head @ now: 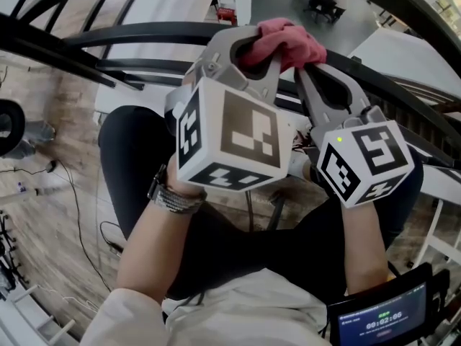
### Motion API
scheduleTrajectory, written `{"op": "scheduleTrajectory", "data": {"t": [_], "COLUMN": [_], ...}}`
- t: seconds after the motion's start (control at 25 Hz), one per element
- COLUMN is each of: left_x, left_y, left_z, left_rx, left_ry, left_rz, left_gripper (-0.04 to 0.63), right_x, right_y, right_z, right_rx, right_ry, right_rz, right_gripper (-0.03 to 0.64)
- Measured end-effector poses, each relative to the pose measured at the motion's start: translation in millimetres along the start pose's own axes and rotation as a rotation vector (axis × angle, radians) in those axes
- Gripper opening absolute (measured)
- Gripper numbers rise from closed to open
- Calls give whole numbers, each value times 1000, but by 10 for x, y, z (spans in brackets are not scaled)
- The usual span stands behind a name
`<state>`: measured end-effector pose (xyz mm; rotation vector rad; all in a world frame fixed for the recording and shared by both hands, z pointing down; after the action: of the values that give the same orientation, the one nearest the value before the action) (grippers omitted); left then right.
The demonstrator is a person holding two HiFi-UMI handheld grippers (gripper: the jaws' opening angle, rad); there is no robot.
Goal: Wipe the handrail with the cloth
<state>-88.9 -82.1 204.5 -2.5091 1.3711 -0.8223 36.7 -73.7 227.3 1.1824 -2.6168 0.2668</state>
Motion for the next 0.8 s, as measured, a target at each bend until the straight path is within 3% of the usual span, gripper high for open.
{"op": "scheduleTrajectory", "data": {"t": [0.44, 0.6, 0.8], "left_x": [17, 47, 81], "left_y": [-99, -80, -146], "left_z": [155, 60, 111], "left_rx": [-14, -23, 34], "left_ry": [38, -31, 65], "left_rz": [-14, -8, -87], "left_gripper": [28, 28, 28], "right_x": [-244, -188, -283], "right_y": [-116, -141, -68], "right_z": [43, -6, 57], "right_rx": [9, -1, 10], "right_ry": [-24, -34, -32], "right_rz": [0, -8, -38], "right_gripper": [2, 2, 2]}}
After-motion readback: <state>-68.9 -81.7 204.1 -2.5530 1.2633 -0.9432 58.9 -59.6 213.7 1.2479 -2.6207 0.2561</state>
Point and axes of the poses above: the fingertips, and each gripper's own axes: x forward along the fingers, y to its left, z out of its top, the point moved 9 cm from there along -x, backward along the fingers, and after that the axes turned 1 degree about y, right-handed, at the moved point
